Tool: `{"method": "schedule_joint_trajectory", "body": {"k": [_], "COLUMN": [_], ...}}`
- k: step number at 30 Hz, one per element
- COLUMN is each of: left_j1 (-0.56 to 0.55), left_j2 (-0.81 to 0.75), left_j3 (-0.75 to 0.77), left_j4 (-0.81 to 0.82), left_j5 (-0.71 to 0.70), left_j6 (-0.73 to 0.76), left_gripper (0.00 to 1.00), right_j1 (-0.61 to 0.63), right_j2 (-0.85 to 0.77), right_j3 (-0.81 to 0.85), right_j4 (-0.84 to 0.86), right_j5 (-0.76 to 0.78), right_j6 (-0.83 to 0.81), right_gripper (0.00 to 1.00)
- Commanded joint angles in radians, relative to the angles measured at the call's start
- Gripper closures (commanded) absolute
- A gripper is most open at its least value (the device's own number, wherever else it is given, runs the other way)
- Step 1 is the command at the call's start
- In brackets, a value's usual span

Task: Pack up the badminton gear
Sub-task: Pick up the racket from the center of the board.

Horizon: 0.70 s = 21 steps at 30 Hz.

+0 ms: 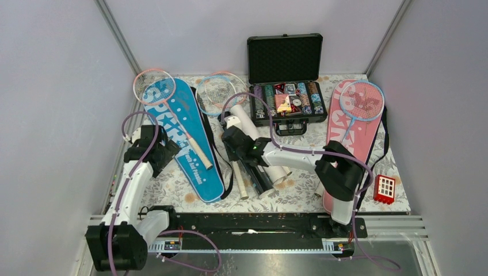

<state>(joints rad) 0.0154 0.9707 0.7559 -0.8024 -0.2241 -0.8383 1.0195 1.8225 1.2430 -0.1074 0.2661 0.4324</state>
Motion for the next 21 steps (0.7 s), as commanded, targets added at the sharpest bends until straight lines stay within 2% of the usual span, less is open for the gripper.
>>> {"method": "schedule_joint_trajectory", "body": {"k": [1,6,14,21], "left_j1": [0.034,0.042,0.047,0.052], "left_j2": [0.053,0.07,-0.054,-0.084], "left_j3": [0.04,0.039,0.014,0.023], "left_j4": [-0.036,-0.033,-0.003,-0.018], "left_j5": [0.074,0.128,0.069,0.043], "left_j6": [0.046,0.051,-0.005,-0.042], "left_gripper": [0.05,0.05,0.07,0.11], "right_j1": [0.025,0.026,0.047,0.048], "right_j2": [0.072,0.168,0.254,0.305], "right_j3": [0.121,0.177,0.192,0.24], "right_j4": [0.0,0.002,0.043,-0.007], "right_j5": [0.167,0.19,0.282,0.31], "right_j6": [-0.129,-0.217,-0.316,-0.289], "right_gripper": [0.66,0.65,0.64,0.61]}}
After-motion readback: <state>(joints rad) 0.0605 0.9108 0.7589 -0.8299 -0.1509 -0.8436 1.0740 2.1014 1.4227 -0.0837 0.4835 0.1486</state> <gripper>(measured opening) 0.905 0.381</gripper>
